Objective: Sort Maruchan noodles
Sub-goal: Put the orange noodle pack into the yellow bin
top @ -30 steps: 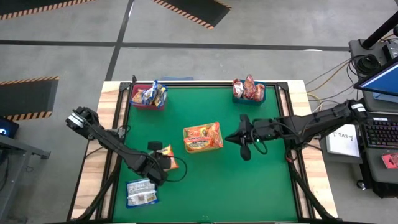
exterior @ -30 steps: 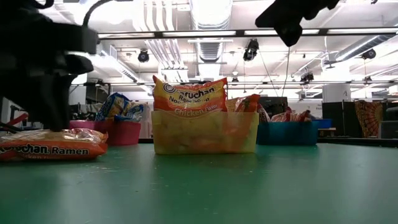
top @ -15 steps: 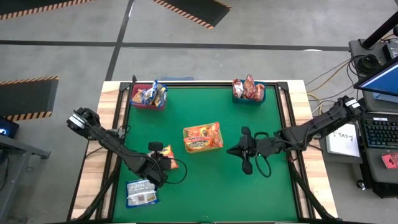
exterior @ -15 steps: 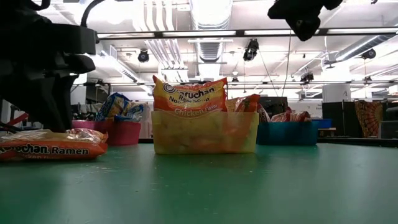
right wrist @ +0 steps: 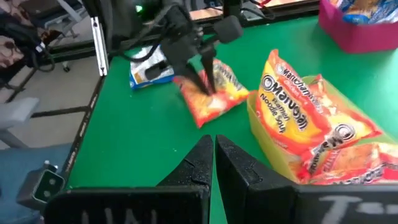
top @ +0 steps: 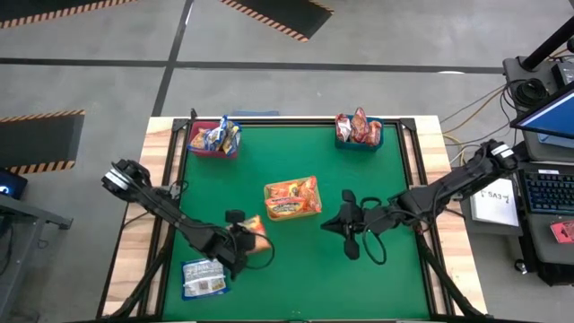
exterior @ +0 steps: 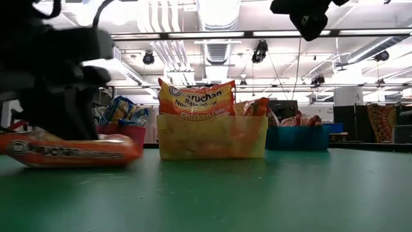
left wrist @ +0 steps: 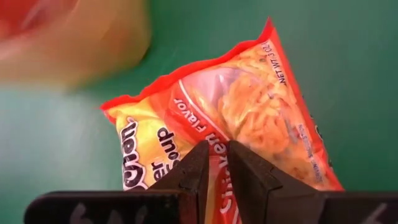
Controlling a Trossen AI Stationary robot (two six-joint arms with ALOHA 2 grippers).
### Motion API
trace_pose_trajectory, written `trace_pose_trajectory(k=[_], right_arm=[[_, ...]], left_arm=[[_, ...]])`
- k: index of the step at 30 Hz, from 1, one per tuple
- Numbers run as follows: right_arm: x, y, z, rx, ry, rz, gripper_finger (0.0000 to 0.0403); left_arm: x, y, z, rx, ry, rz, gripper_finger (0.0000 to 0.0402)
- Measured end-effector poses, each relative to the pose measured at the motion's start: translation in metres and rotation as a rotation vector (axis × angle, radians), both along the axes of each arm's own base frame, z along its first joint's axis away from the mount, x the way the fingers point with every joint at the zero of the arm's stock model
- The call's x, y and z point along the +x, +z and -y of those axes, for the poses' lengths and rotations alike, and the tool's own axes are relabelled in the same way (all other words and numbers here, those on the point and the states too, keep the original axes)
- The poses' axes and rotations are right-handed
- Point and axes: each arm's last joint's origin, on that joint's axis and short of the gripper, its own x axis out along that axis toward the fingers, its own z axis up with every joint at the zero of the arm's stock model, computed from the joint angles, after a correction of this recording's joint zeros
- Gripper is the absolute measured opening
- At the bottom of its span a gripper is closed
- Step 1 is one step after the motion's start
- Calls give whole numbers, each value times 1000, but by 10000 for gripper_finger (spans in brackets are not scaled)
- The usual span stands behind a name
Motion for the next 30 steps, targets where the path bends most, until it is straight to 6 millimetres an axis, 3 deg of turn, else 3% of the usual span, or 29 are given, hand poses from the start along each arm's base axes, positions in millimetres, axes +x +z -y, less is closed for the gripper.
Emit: trace_pose_trajectory(k=[4,9,16,21,30], right_arm=[[4,-8,-2,53,-32,-34,9],[10,-21,-4,169,-107,-91,9],[25,-58,-12,352,-258,-216,9],[37,-87,-17,388,-332,-300,9],[68,-97,-32,369,-340,-311,9]], left_arm=[[15,1,11,-28,-113,112,47],[16,3,12,-5,-153,118,47],[3,13,15,17,-193,86,47],[-11,21,20,3,-198,72,47],[-22,17,31,-11,-200,50,47]])
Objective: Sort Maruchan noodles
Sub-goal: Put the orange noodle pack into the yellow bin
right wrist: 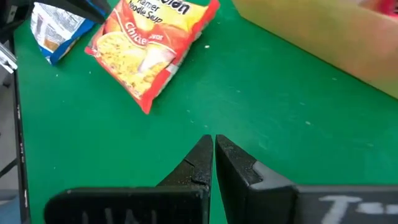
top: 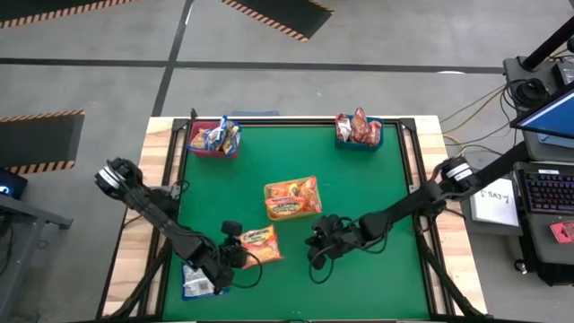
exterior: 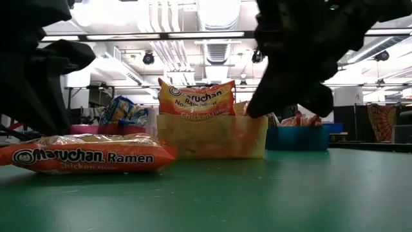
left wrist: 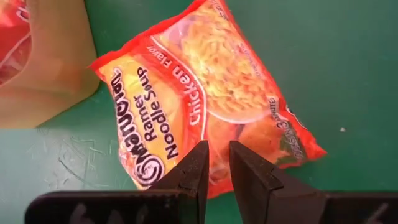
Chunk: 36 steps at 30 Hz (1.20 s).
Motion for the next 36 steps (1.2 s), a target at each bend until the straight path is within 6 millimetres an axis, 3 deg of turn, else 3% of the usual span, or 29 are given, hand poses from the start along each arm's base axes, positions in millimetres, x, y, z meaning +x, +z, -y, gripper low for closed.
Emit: trace_pose_trajectory(k=[11,15,27,36], right_arm=[[39,-6,-10,-5,-34,14,26],[49,-6,-10,3,-47,13,72],[63,-15,-13,88,-115,86,263],[79,-36,-10,124,-129,169,323]], left_arm=[[-4,-13,1,21,-6,-26,47],[-8,-17,-1,27,-5,-37,47],[-15,-29,-5,20,6,-13,47],[-16,-32,-7,22,5,-7,47]])
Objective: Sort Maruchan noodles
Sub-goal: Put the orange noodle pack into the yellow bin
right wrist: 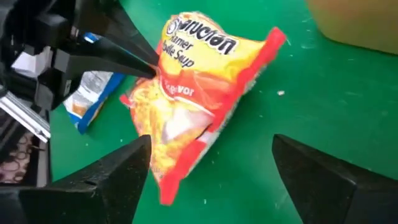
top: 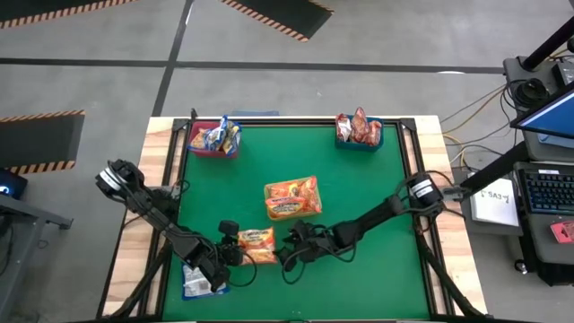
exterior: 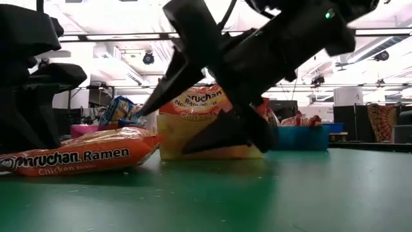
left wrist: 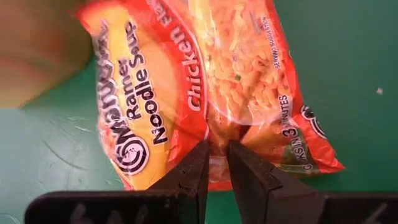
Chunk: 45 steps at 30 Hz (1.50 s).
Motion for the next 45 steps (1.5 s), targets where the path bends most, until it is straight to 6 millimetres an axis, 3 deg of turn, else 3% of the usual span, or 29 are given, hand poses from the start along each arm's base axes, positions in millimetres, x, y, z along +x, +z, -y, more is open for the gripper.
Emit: trace_pose_trajectory(k=[8,20,30,45], right_arm=[[10,-11,8,-3,-13,52,327],[28,-20,3,-46,-6,60,327],[45,-12,-2,-85,49,105,322],[45,-15,1,-90,38,92,205]], left_arm=[[-2,-7,-2,-18,1,21,47],[-2,-8,-2,-32,7,41,47],[-1,-7,-1,-33,3,47,47],[0,-7,-1,-34,3,56,47]])
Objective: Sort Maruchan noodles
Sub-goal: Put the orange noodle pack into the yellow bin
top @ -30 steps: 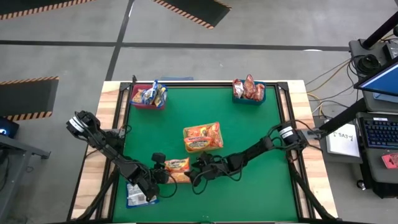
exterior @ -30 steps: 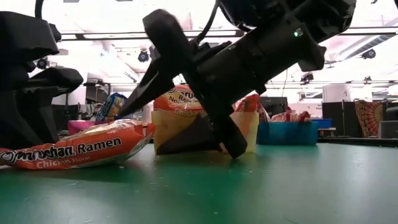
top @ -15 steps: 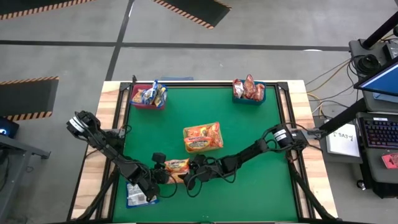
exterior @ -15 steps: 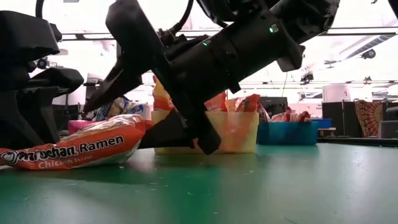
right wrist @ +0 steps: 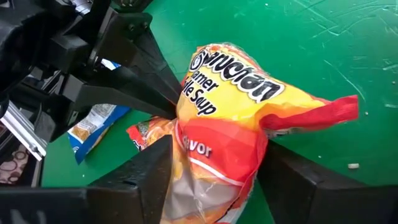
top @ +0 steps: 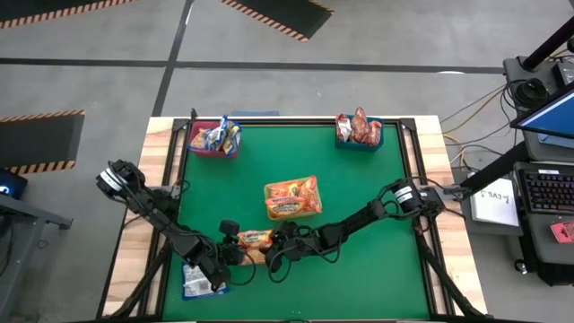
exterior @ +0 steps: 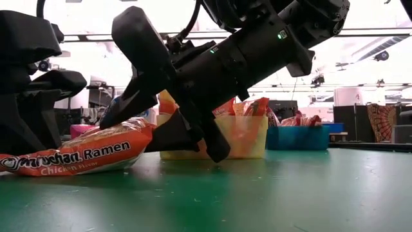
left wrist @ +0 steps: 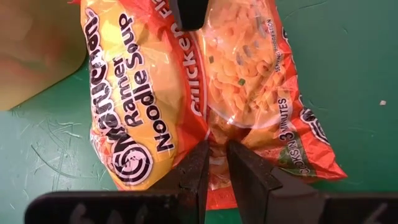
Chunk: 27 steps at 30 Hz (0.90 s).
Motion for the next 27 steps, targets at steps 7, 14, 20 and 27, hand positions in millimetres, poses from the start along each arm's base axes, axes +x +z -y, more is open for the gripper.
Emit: trace_pose_trajectory(k=[7,14,20,27], right_arm=[[0,0,0,-1,0,0,176],[0,0,0,-1,0,-1,147],[0,0,0,-1,0,-1,122],[0,0,0,-14,9,-2,88]], left_arm=[[0,0,0,-2,0,2,47],[0,0,0,-4,0,5,47],[0,0,0,-3,-3,5,47],[-2,3,3,7,-31,9,47]])
